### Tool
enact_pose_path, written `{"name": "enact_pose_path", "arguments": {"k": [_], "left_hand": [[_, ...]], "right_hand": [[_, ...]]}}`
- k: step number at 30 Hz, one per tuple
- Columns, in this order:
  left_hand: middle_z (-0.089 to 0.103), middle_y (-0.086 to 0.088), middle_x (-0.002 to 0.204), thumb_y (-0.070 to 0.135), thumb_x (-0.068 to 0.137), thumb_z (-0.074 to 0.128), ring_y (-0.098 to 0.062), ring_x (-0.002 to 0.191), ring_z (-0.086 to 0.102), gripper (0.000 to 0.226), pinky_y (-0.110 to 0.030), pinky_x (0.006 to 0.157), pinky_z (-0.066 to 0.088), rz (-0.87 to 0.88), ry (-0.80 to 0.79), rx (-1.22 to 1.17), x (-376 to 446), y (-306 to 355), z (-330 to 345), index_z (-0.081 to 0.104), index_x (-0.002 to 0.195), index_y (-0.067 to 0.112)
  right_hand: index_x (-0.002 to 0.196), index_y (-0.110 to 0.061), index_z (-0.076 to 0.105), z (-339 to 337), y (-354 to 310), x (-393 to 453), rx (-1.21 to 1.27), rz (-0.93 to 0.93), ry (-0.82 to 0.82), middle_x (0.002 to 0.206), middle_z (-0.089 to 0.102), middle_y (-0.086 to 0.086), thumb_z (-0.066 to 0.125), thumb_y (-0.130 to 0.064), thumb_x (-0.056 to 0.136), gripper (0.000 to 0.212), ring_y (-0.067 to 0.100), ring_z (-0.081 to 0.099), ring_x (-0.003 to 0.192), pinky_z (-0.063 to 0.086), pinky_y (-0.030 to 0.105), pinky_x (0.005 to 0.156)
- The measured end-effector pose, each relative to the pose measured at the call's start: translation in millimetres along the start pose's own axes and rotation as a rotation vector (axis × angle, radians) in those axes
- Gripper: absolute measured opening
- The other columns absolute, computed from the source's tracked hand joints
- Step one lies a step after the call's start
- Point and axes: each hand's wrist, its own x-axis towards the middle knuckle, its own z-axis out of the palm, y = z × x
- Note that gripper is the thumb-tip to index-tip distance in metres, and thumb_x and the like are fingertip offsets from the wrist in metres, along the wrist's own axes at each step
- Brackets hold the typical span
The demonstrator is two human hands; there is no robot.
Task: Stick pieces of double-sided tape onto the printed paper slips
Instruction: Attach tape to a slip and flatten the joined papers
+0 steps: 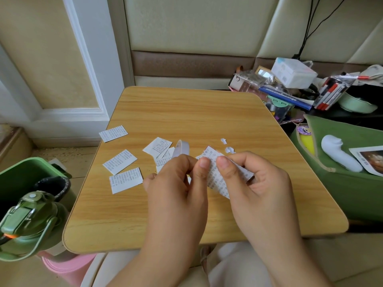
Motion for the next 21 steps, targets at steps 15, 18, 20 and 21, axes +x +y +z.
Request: {"name": "enact_pose_path", "arguments": {"k": [15, 18, 20, 21], "left_hand": [[0.045, -0.018, 0.063, 0.049, 0.074, 0.068, -0.018, 0.064, 0.035, 0.032, -0.025, 0.061, 0.03, -0.155, -0.391, -0.349, 18, -1, -17, 0.072, 0.079, 0.017], [0.029, -0.008, 0.054, 0.04, 0.081, 0.07, -0.012, 0.05, 0.023, 0.035, -0.017, 0.044, 0.021, -0.137, -0.291, -0.274, 17, 0, -15, 0.065, 0.07, 0.007], [0.024, 0.01, 0.045, 0.03, 0.085, 0.064, -0.007, 0.043, 0.019, 0.032, -0.016, 0.04, 0.018, -0.108, -0.263, -0.185, 14, 5, -13, 0.062, 0.068, 0.003], [0.023, 0.012, 0.043, 0.028, 0.086, 0.062, -0.006, 0.041, 0.019, 0.032, -0.015, 0.04, 0.017, -0.089, -0.251, -0.134, 13, 6, -13, 0.06, 0.067, 0.002]], "right_hand": [[0.074, -0.016, 0.068, -12, 4, 11, 0.101, 0.093, -0.151, 0.064, 0.063, 0.011, 0.061, -0.041, 0.082, 0.027, 0.03, 0.056, 0.06, 0.042, 0.035, 0.052], [0.071, -0.015, 0.066, -10, 3, 8, 0.031, 0.058, -0.127, 0.057, 0.057, 0.008, 0.058, -0.043, 0.083, 0.03, 0.026, 0.049, 0.054, 0.037, 0.027, 0.047], [0.072, -0.019, 0.064, -6, 3, 5, -0.025, 0.048, -0.079, 0.056, 0.054, 0.006, 0.057, -0.043, 0.084, 0.028, 0.022, 0.045, 0.051, 0.035, 0.022, 0.046], [0.073, -0.02, 0.063, -4, 3, 3, -0.058, 0.042, -0.053, 0.056, 0.054, 0.006, 0.056, -0.044, 0.084, 0.026, 0.02, 0.045, 0.051, 0.035, 0.021, 0.045]]}}
